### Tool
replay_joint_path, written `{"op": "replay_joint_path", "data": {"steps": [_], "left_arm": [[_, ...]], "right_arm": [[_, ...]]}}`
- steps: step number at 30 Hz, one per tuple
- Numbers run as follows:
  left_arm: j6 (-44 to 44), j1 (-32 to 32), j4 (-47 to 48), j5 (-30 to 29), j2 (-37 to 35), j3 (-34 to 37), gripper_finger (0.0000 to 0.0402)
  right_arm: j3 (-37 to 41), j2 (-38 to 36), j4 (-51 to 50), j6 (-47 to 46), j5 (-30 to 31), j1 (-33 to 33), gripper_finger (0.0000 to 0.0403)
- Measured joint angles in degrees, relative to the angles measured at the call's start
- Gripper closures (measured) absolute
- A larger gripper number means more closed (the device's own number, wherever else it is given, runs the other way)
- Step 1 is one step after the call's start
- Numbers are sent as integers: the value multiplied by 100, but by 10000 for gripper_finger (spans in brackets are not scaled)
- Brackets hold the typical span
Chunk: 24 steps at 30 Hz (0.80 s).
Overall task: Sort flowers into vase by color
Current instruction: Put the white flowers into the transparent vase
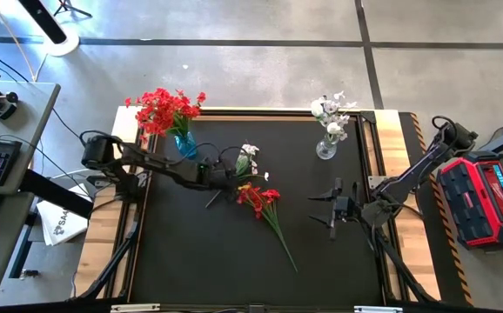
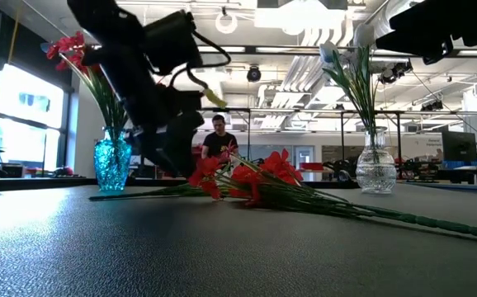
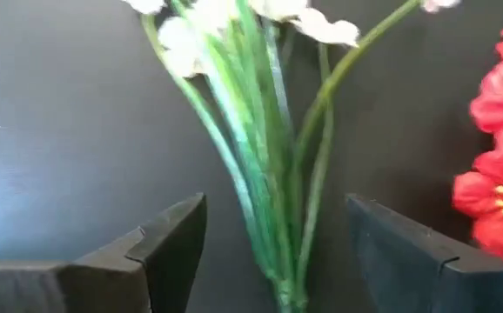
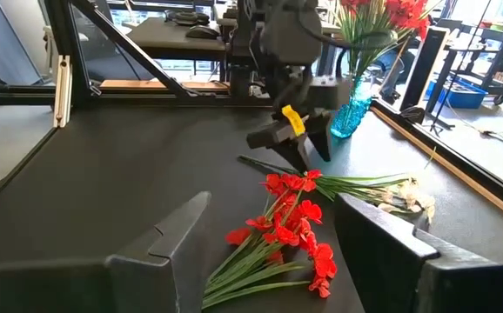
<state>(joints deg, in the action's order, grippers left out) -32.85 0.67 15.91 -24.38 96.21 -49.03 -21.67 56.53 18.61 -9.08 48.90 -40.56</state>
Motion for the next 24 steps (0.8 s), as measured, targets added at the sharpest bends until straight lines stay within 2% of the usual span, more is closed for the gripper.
{"op": "replay_joint_path", "data": {"steps": [8, 13, 20, 22, 24], "left_arm": [[-229, -42, -597, 316, 27, 479, 180], [-267, -149, -734, 493, 99, 611, 246], [72, -154, -1056, 695, 150, 620, 374], [251, -154, -1298, 782, 148, 628, 392], [397, -152, -1585, 875, 145, 629, 389]], "right_arm": [[0, 0, 4, 3, 55, 4, 190], [0, 0, 55, -11, 61, 6, 190], [0, 0, 211, 7, 56, 7, 190], [0, 0, 233, 4, 33, 7, 190], [0, 0, 234, -40, -7, 7, 190]]}}
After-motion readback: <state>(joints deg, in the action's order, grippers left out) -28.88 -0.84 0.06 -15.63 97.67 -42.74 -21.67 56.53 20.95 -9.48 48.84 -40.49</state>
